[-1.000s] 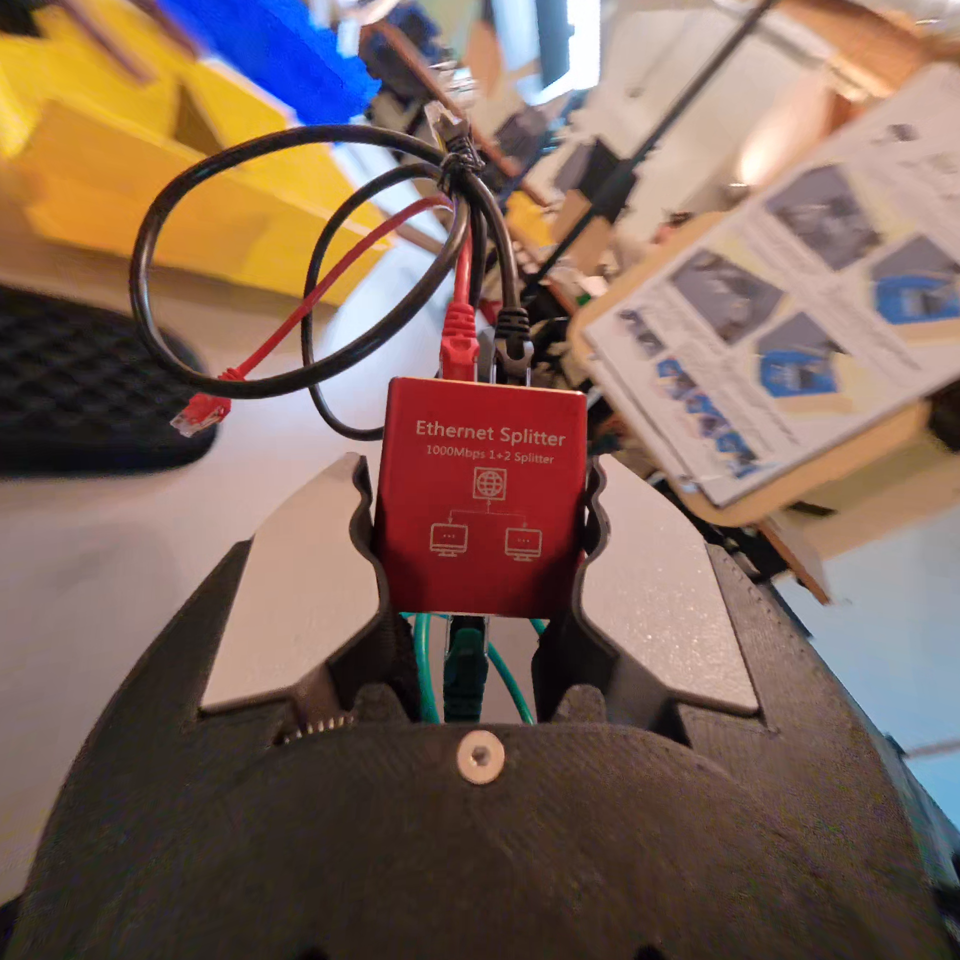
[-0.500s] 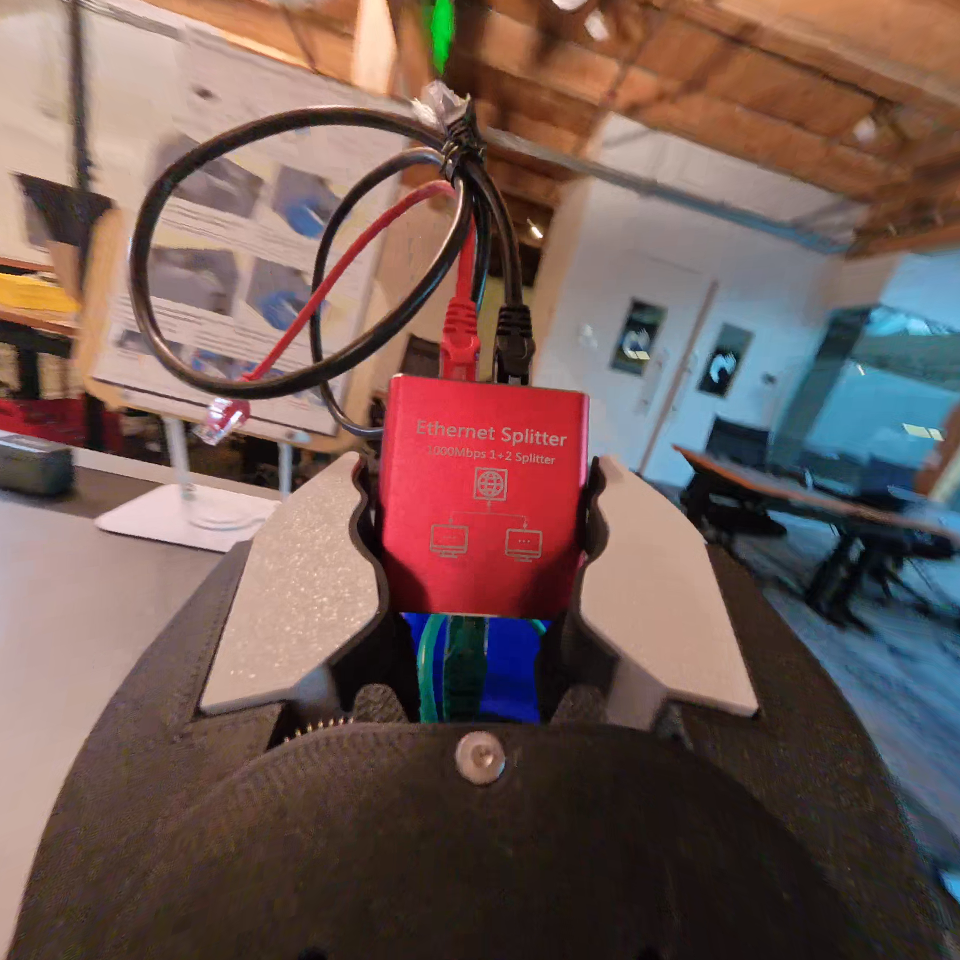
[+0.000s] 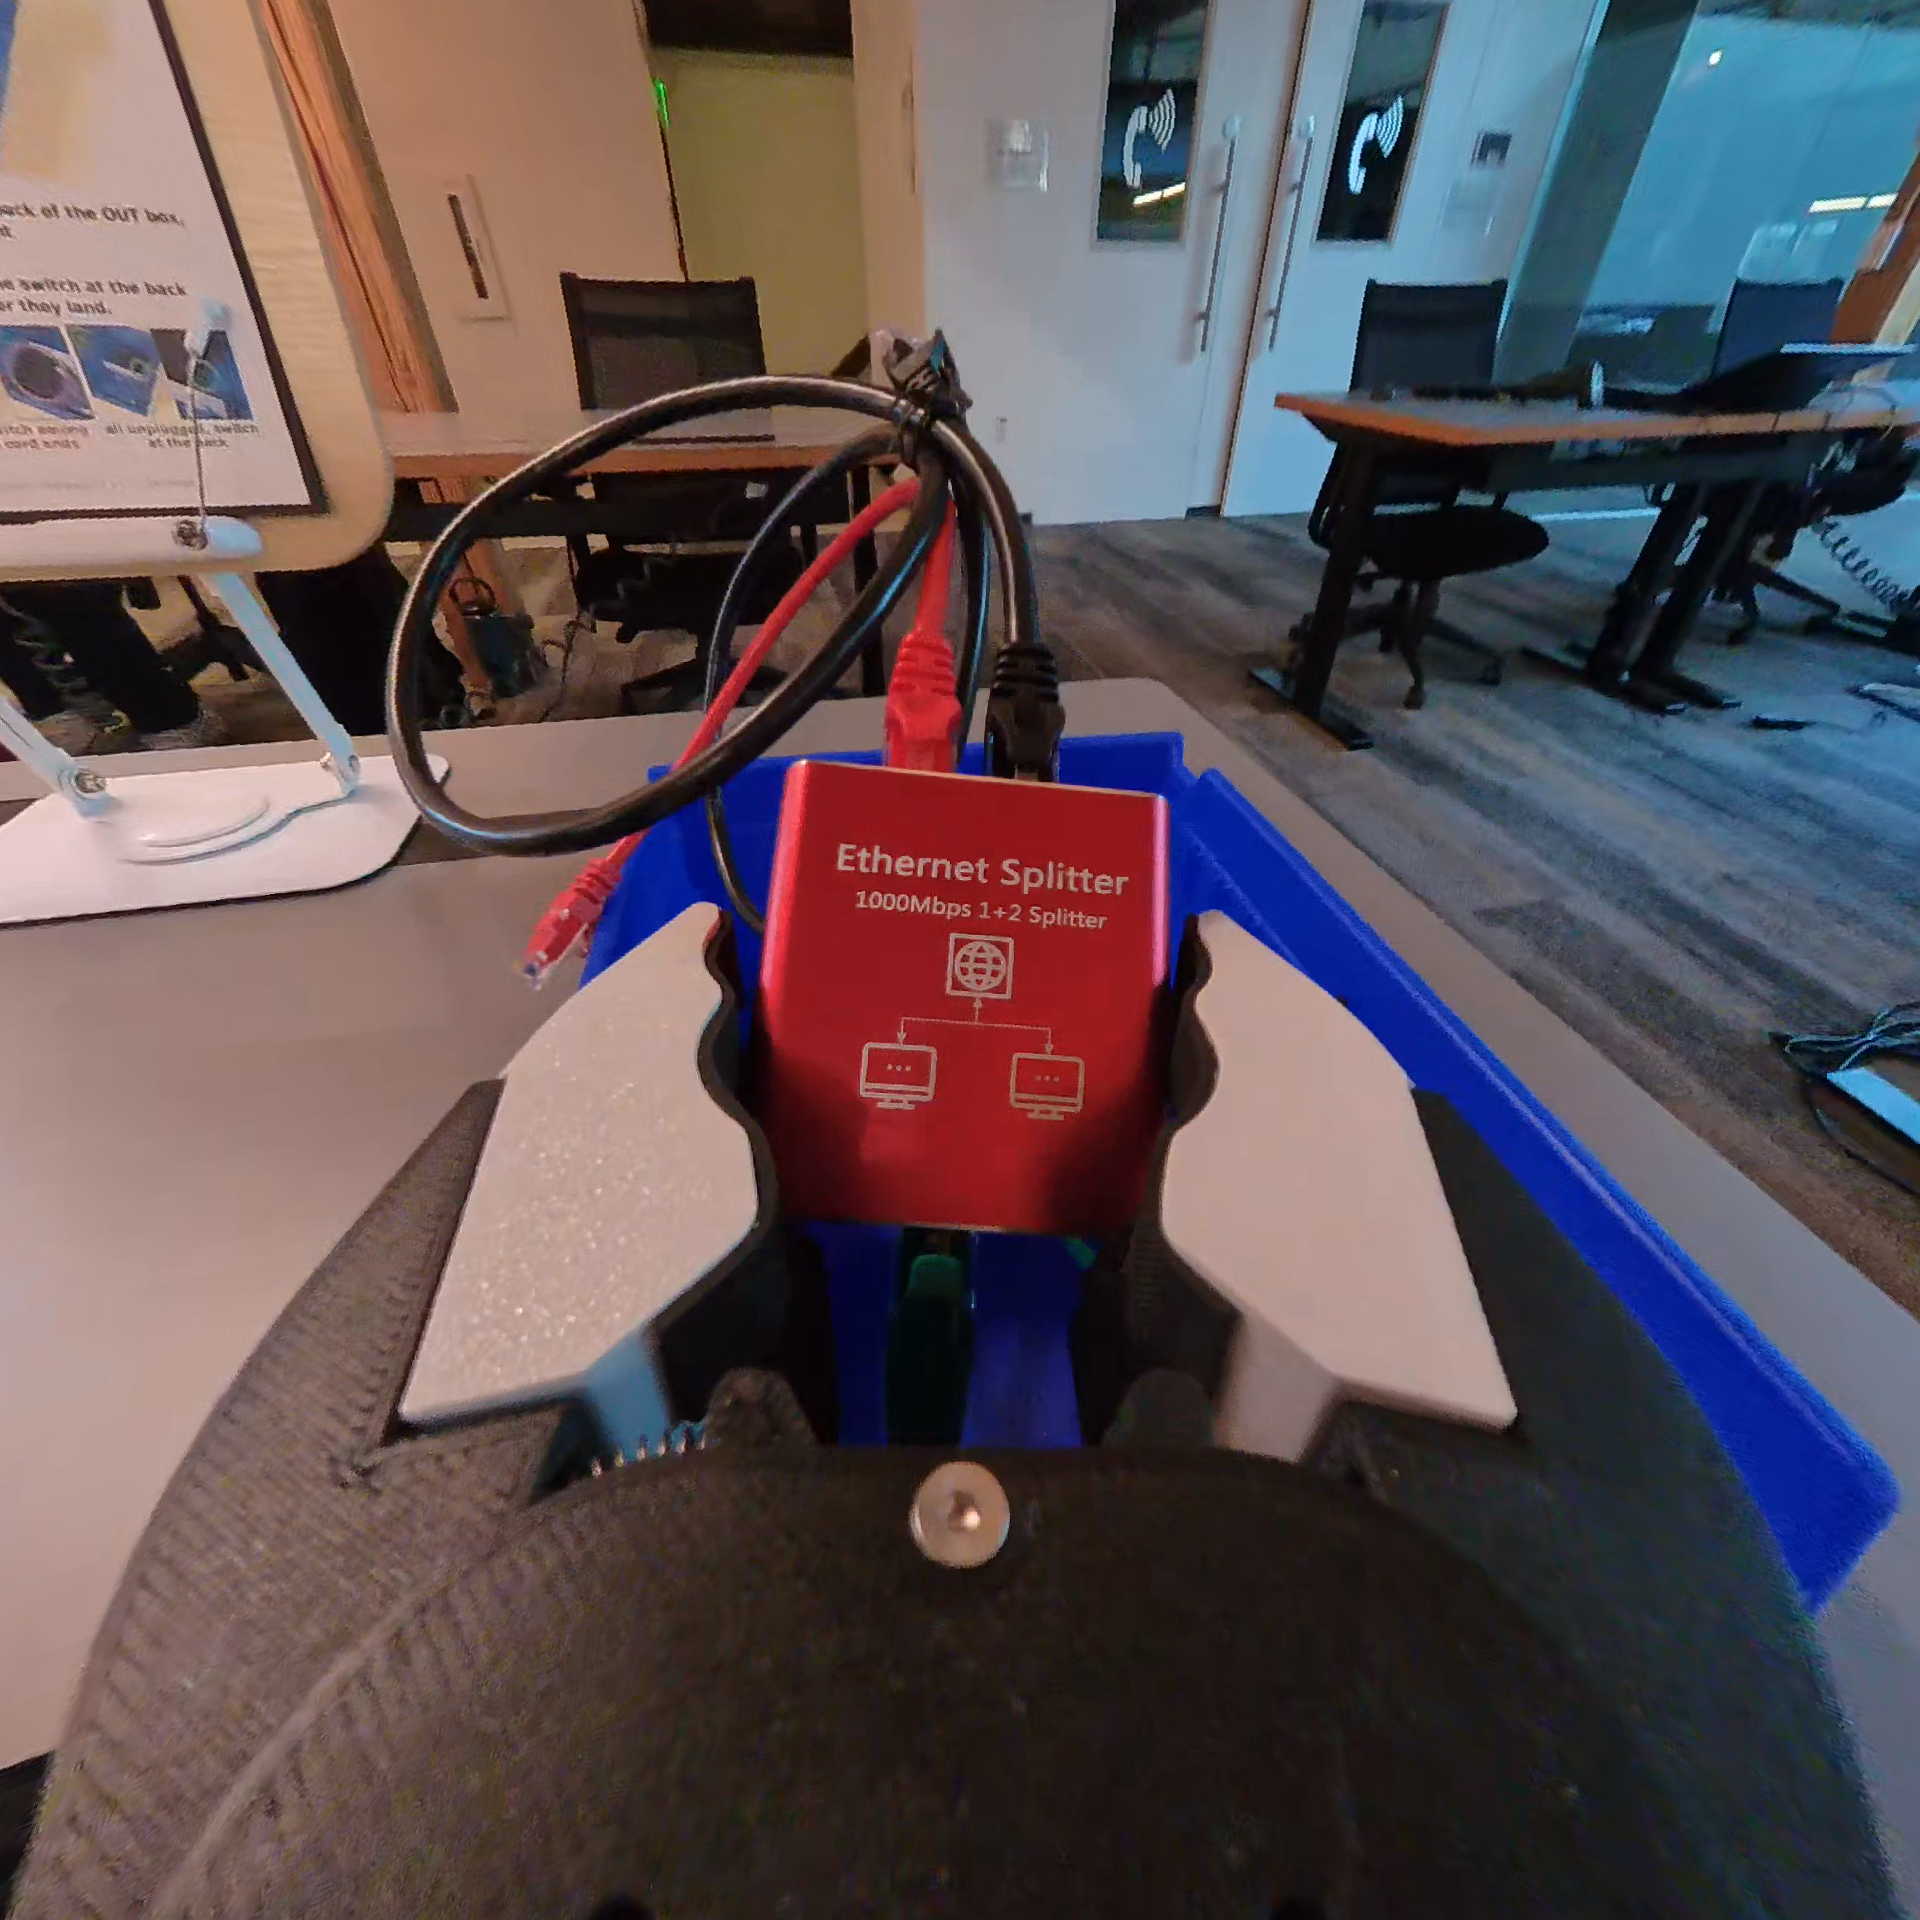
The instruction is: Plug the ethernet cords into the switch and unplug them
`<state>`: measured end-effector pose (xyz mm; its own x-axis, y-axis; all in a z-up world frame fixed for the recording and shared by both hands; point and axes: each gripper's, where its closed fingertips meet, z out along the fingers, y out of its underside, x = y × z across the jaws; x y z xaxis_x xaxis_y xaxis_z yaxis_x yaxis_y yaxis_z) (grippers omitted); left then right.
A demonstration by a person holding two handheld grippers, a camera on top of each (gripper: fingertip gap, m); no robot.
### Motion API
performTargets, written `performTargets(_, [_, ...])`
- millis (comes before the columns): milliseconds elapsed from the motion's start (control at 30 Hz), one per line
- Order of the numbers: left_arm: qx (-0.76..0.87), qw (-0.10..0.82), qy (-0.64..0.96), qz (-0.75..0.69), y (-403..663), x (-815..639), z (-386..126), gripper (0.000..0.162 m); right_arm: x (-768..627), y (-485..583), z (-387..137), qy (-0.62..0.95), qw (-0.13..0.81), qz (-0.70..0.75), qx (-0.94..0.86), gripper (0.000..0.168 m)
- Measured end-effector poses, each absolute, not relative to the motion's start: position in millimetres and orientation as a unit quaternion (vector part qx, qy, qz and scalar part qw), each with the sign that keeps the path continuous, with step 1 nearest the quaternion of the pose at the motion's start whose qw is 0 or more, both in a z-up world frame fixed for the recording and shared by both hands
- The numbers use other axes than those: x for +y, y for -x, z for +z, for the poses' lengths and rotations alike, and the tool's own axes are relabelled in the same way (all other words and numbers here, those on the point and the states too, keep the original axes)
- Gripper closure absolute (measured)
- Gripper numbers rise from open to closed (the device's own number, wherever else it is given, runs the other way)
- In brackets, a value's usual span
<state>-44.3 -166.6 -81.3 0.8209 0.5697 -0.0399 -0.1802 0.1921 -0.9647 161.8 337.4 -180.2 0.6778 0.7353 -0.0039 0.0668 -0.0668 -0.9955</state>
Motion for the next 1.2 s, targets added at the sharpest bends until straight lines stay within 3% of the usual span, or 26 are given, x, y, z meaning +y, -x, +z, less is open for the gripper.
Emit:
performTargets(100, [-0.159,0.75,0.584,0.267,45,-168,-79,0.061,344,-162,-189,0.694,0.605,0.263,-0.287,0.087])
performTargets(267, [-0.154,0.739,0.593,0.28,46,-168,-82,0.054,354,-161,-209,0.726,0.575,0.246,-0.286,0.087])
performTargets(400, [-0.16,0.737,0.593,0.283,48,-169,-82,0.043,357,-162,-211,0.732,0.572,0.242,-0.281,0.099])
performTargets(733, [-0.134,0.736,0.609,0.263,40,-165,-85,0.052,334,-166,-181,0.668,0.604,0.311,-0.304,0.071])
performTargets(900, [-0.119,0.661,0.685,0.28,48,-172,-109,0.05,282,-179,-149,0.585,0.629,0.316,-0.402,0.072])
performTargets(1133, [-0.136,0.561,0.766,0.283,65,-205,-144,0.041,231,-188,-204,0.617,0.497,0.296,-0.533,0.066])
performTargets(1200, [-0.146,0.533,0.78,0.294,69,-215,-155,0.041,221,-188,-224,0.627,0.456,0.292,-0.56,0.085])
